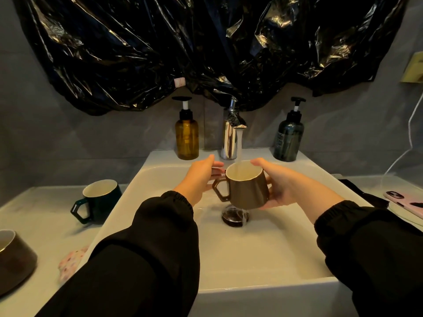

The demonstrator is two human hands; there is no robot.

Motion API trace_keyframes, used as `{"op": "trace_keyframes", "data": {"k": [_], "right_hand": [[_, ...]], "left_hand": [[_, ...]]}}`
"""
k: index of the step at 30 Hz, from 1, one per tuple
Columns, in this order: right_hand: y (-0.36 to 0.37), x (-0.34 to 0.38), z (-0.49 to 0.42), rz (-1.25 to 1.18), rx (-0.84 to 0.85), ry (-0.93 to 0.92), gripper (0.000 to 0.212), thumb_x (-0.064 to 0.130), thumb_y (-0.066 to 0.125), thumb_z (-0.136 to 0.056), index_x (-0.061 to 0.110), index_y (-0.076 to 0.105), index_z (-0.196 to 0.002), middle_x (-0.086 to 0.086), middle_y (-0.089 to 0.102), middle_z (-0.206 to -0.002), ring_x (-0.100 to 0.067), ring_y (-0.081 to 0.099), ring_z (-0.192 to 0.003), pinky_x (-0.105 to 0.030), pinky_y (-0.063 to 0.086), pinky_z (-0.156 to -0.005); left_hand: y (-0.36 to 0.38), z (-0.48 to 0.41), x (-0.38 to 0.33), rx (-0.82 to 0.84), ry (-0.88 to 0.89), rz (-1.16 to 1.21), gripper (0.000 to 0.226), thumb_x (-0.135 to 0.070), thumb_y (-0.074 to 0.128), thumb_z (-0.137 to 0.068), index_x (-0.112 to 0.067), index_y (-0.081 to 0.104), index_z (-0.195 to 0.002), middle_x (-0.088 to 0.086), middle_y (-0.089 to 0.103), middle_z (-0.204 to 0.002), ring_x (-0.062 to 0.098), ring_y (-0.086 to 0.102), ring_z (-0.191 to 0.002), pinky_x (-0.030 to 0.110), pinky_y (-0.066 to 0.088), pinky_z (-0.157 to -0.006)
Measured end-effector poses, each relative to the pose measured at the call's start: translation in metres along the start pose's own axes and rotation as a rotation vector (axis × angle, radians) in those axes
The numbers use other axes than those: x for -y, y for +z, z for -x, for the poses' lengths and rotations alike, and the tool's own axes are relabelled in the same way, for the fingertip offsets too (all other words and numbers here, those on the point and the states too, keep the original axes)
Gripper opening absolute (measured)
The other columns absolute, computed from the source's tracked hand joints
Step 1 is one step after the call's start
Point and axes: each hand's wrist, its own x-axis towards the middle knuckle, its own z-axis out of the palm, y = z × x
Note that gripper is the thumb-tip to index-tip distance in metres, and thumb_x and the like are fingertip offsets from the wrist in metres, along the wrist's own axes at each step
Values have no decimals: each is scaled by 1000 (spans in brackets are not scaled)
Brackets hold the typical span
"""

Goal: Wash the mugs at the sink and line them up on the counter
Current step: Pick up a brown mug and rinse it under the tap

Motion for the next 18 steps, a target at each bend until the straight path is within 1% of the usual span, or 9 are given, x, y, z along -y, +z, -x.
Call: {"op": "trace_keyframes", "data": {"k": [2,4,7,9,11,13,15,18], "right_hand": [[2,1,-3,-49,-30,-29,75,65,62,-77,11,41,-125,-18,58,-111,-38,64,-95,-45,59,-74],[5,2,-4,-65,-5,-24,76,66,61,-77,12,41,-126,-18,58,-112,-39,63,-97,-45,59,-74],[7,1,-6,0,37,19,78,67,64,-74,12,43,-125,-18,60,-115,-40,64,-98,-47,59,-75],[3,-1,-7,12,22,32,78,65,65,-74,10,43,-124,-18,60,-114,-40,65,-96,-47,59,-76],[-2,-1,-9,-16,-29,11,79,65,64,-74,9,41,-125,-19,59,-111,-39,65,-94,-46,59,-73],[-3,0,-7,-42,-58,-18,78,65,62,-76,9,40,-125,-19,58,-108,-38,64,-91,-43,59,-66],[-1,2,-6,-56,-36,-17,76,65,62,-77,9,40,-124,-18,58,-106,-38,63,-90,-43,58,-64],[-1,3,-6,-14,20,25,78,67,62,-76,8,43,-124,-19,61,-111,-39,64,-94,-44,59,-73]], "left_hand": [[1,0,-1,3,0,3,41,-33,29,-103,-11,63,-104,10,62,-117,25,53,-115,43,39,-98],[2,1,-2,2,-14,-10,39,-32,31,-103,-11,64,-102,9,62,-113,24,55,-111,42,41,-93],[1,3,-1,30,-17,-31,34,-30,35,-102,-14,64,-94,8,64,-106,21,57,-99,40,45,-89],[1,5,0,70,-10,-47,31,-28,39,-102,-14,65,-95,6,66,-102,20,59,-95,38,47,-87],[2,6,-1,92,11,-61,25,-25,46,-99,-11,65,-106,7,66,-105,21,60,-100,35,48,-84],[3,7,-3,85,39,-64,24,-23,52,-97,-9,62,-113,9,63,-111,21,58,-106,35,47,-87],[4,8,-5,77,45,-67,23,-21,52,-96,-7,60,-113,9,62,-112,21,57,-106,36,44,-88],[3,10,-5,62,36,-111,18,-18,51,-96,-5,62,-103,11,63,-104,23,58,-102,36,45,-87]]}}
